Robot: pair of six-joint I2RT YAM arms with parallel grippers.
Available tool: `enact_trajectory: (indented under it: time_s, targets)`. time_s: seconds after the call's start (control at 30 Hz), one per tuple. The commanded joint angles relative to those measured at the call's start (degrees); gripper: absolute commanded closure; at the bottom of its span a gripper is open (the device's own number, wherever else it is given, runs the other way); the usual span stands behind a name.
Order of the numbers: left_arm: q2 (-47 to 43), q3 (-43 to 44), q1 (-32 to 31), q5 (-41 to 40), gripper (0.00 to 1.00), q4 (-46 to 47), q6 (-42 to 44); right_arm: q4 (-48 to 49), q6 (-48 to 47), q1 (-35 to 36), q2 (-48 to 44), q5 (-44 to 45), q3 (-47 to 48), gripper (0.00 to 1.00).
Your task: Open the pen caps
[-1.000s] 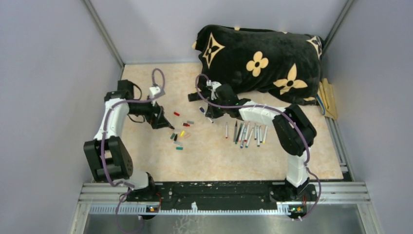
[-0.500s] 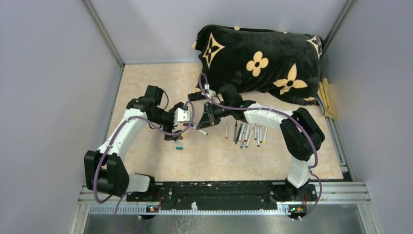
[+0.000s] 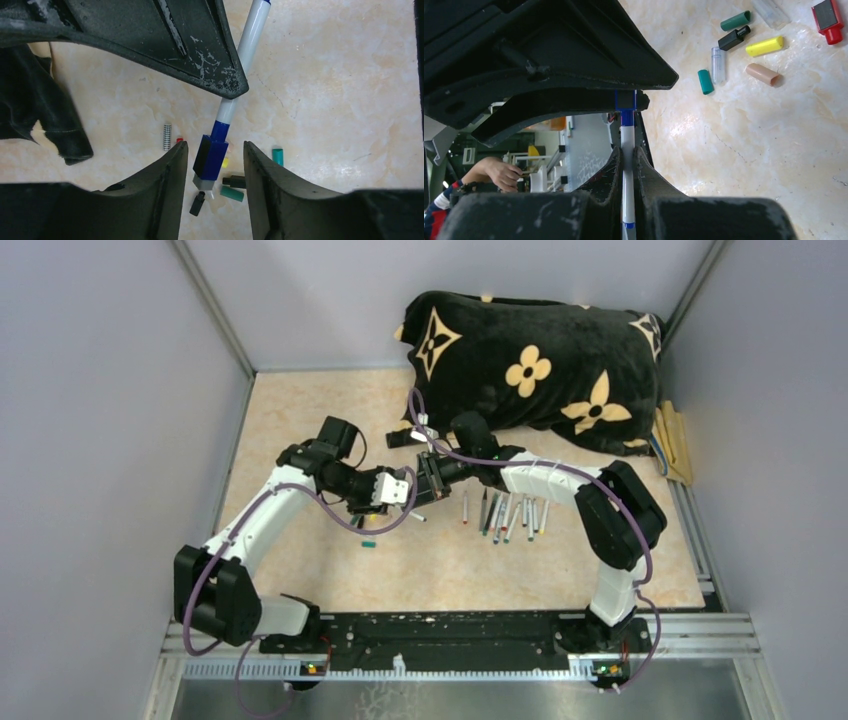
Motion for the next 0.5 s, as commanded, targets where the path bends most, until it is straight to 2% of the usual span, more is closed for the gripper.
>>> enact_trajectory:
  time_s: [0.0, 0.13, 0.27, 0.37, 0.47]
  targets:
    - [-0.25, -0.45, -1.88, -1.29, 0.54, 1.68, 0.14, 2.86, 1.27, 0.44, 0.33, -1.82, 2.16, 1.00]
    - [-0.43, -0.61, -2.80, -2.53, 0.72, 2.83, -0.67, 3.66, 2.23, 0.75, 1.01, -1.81, 2.11, 1.00]
    - [-1.08, -1.23, -3.08, -2.46, 0.83, 4.36, -1.06, 3.87, 2.29, 1.87, 1.33, -1.36, 1.61, 0.81]
    - [-1.20, -1.40, -3.20, -2.55, 0.87, 4.90, -1.02, 5.21, 3.14, 2.39, 1.33, -0.70, 0.32, 0.81]
    - [-1.12, -1.42, -3.30, -3.31, 0.91, 5.27, -0.93, 7.89, 4.43, 2.40, 0.74, -0.36, -1.44, 0.87]
